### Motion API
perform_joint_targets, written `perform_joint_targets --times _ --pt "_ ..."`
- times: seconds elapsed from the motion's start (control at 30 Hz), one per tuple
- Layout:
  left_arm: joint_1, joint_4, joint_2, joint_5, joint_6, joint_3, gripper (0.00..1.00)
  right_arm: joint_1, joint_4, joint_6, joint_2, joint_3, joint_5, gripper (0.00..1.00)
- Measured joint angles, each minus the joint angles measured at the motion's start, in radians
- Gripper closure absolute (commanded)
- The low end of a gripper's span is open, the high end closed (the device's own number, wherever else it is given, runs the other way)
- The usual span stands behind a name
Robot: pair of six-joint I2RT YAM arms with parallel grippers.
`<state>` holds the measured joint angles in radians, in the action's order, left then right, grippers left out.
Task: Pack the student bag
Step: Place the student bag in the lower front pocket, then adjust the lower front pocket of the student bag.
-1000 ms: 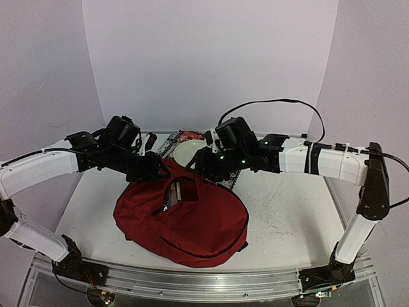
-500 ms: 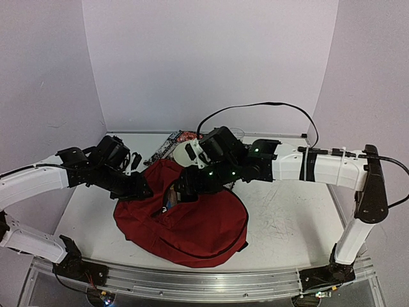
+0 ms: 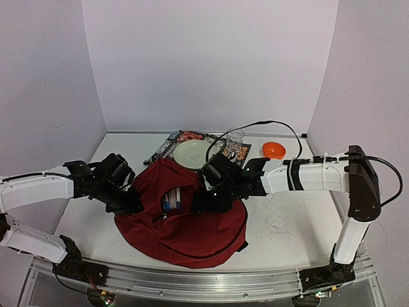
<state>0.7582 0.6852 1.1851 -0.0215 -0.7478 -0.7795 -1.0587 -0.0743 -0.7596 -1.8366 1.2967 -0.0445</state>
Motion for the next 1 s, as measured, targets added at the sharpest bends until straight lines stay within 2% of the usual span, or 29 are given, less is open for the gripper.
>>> perform_joint_targets --times 0.13,0.27,0.47,0.67,0.87,1.0 --pt "0.000 -0.004 0.000 0.015 -0.016 0.018 0.67 0.004 -0.008 -0.002 0.001 -0.026 0.009 0.47" --pt "0.000 -0.005 -0.004 0.016 -0.037 0.019 0.63 -0.002 -0.039 0.038 0.003 0.009 0.012 0.45" --pt "-0.002 -0.003 -0.032 0.015 -0.065 -0.004 0.56 -0.016 -0.068 0.100 0.015 0.126 0.000 0.35" --pt "-0.003 -0.006 -0.036 -0.014 -0.088 -0.026 0.52 -0.020 -0.041 0.072 0.018 0.217 -0.040 0.28" --pt "-0.003 -0.006 -0.052 -0.038 -0.130 -0.026 0.49 -0.018 0.019 -0.058 -0.023 0.270 -0.066 0.32" --pt "-0.005 -0.029 -0.078 -0.067 -0.180 -0.015 0.48 -0.017 0.073 -0.152 -0.091 0.279 -0.100 0.42"
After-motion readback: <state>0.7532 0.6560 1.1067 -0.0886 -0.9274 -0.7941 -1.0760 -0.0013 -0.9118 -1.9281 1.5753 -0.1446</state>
